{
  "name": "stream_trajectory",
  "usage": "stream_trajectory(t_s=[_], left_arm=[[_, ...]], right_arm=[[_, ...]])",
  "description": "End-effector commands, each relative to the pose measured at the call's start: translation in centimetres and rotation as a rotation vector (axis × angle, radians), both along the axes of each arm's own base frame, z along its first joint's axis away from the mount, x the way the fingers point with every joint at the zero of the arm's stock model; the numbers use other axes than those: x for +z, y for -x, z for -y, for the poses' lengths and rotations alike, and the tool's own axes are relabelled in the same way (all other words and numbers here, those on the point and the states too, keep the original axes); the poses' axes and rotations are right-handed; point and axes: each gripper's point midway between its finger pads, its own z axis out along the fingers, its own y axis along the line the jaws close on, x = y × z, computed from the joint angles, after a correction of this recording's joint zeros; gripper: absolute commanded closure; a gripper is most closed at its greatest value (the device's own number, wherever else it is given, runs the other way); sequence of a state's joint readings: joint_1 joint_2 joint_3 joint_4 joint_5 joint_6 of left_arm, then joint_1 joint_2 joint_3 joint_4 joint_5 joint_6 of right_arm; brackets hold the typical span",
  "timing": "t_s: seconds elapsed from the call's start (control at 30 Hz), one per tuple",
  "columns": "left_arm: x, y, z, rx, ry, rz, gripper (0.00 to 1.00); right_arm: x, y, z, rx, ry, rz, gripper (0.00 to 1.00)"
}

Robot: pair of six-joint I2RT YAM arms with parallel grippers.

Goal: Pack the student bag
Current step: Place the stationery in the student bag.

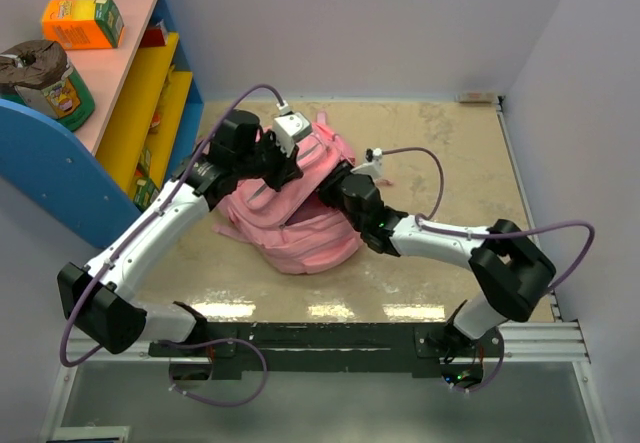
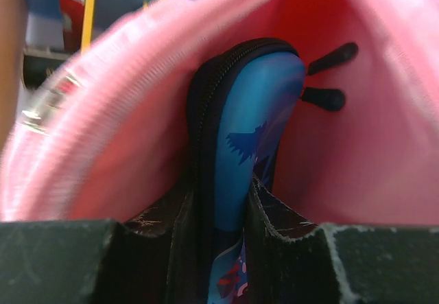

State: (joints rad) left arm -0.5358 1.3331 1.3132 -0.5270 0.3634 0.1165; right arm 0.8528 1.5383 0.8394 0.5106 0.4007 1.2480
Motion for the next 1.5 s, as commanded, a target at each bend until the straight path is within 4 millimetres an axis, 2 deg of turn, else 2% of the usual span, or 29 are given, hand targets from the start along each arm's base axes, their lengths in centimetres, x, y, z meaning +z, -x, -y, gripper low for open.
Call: stream_trajectory(t_s=[0.0, 0.03, 0.07, 0.1, 0.13, 0.2, 0.23, 0.27, 0.33, 0.37, 0.43, 0.47, 0.5, 0.57, 0.6, 0.7, 0.83, 0.9, 0.93, 0.97, 1.03, 1.07, 1.13, 1.2, 1.27, 1.33, 1.37, 1.4, 1.47], left_arm=[[11.0, 0.9, 2.5, -0.147, 0.226, 0.290, 1.00], [11.0, 1.1, 2.4, -0.153, 0.228, 0.291, 1.00], [10.5, 1.2, 2.4, -0.161, 0.221, 0.284, 1.00], [10.2, 1.5, 2.5, -0.171, 0.217, 0.278, 1.00], [10.3, 1.7, 2.4, -0.177, 0.217, 0.282, 1.00], [10.2, 2.2, 2.2, -0.193, 0.205, 0.287, 1.00], [10.2, 2.4, 2.1, -0.197, 0.202, 0.291, 1.00], [10.2, 2.5, 2.0, -0.204, 0.194, 0.300, 1.00], [9.9, 2.7, 1.7, -0.211, 0.171, 0.304, 1.00], [9.6, 2.8, 1.7, -0.215, 0.165, 0.301, 1.00], [9.2, 3.0, 1.6, -0.222, 0.154, 0.296, 1.00], [8.8, 2.9, 1.5, -0.218, 0.149, 0.289, 1.00], [8.5, 2.7, 1.4, -0.210, 0.143, 0.286, 1.00], [7.0, 2.6, 1.4, -0.208, 0.128, 0.260, 1.00], [6.4, 2.6, 1.6, -0.216, 0.125, 0.251, 1.00], [3.9, 2.3, 2.0, -0.221, 0.109, 0.199, 1.00], [1.0, 2.0, 2.8, -0.235, 0.089, 0.133, 1.00], [-0.4, 1.7, 3.2, -0.240, 0.070, 0.110, 1.00], [-0.4, 1.6, 3.4, -0.240, 0.070, 0.111, 1.00], [-0.4, 1.4, 3.6, -0.238, 0.070, 0.109, 1.00], [-0.4, 0.9, 3.9, -0.233, 0.075, 0.102, 1.00], [-0.4, 0.8, 4.0, -0.235, 0.080, 0.107, 1.00], [-0.6, 0.7, 4.2, -0.231, 0.085, 0.107, 1.00], [-0.9, -0.2, 4.2, -0.200, 0.076, 0.119, 1.00], [-0.9, -1.2, 4.2, -0.164, 0.072, 0.129, 1.00], [-0.8, -2.3, 4.1, -0.126, 0.059, 0.148, 1.00], [-0.7, -2.7, 4.1, -0.113, 0.057, 0.156, 1.00], [-0.9, -3.3, 3.8, -0.084, 0.043, 0.159, 1.00], [-0.9, -3.5, 3.9, -0.078, 0.038, 0.157, 1.00]], right_arm=[[3.0, 2.0, -5.1, 0.275, -0.003, 0.122, 1.00], [2.3, 2.6, -5.9, 0.343, 0.011, 0.109, 1.00], [2.9, 2.2, -6.3, 0.376, 0.027, 0.141, 0.97], [1.7, 2.4, -6.3, 0.396, 0.074, 0.097, 0.90], [2.0, 2.4, -6.1, 0.405, 0.096, 0.107, 0.58], [1.0, 2.7, -4.7, 0.395, 0.194, 0.097, 0.32], [1.4, 3.0, -3.8, 0.379, 0.215, 0.111, 0.21], [2.4, 3.3, -2.3, 0.354, 0.242, 0.143, 0.16], [3.0, 3.9, -0.1, 0.323, 0.290, 0.151, 0.13], [4.6, 4.3, 1.7, 0.288, 0.302, 0.189, 0.13], [5.3, 5.0, 3.6, 0.258, 0.335, 0.197, 0.14], [7.3, 5.7, 5.1, 0.228, 0.331, 0.249, 0.17], [7.5, 5.8, 6.3, 0.194, 0.353, 0.247, 0.18], [8.6, 6.5, 7.7, 0.186, 0.351, 0.297, 0.19], [10.8, 7.4, 8.3, 0.184, 0.308, 0.355, 0.20], [11.4, 8.2, 9.1, 0.183, 0.298, 0.380, 0.22], [10.5, 9.2, 9.6, 0.204, 0.303, 0.353, 0.28], [9.0, 9.6, 10.0, 0.214, 0.319, 0.299, 0.30], [8.7, 10.0, 10.2, 0.221, 0.321, 0.286, 0.35], [7.2, 10.4, 10.2, 0.237, 0.333, 0.243, 0.39], [6.0, 11.1, 10.4, 0.251, 0.340, 0.215, 0.47], [4.9, 12.0, 10.4, 0.279, 0.341, 0.205, 0.47], [4.7, 13.0, 9.9, 0.329, 0.320, 0.237, 0.48], [5.5, 14.4, 9.1, 0.416, 0.288, 0.323, 0.51], [5.3, 14.6, 8.8, 0.447, 0.318, 0.350, 0.61], [2.8, 14.4, 8.0, 0.498, 0.386, 0.300, 0.69], [2.3, 14.1, 7.6, 0.516, 0.423, 0.292, 0.74], [-0.3, 13.7, 7.0, 0.545, 0.482, 0.223, 0.79], [-1.4, 13.3, 6.3, 0.558, 0.526, 0.205, 0.80]])
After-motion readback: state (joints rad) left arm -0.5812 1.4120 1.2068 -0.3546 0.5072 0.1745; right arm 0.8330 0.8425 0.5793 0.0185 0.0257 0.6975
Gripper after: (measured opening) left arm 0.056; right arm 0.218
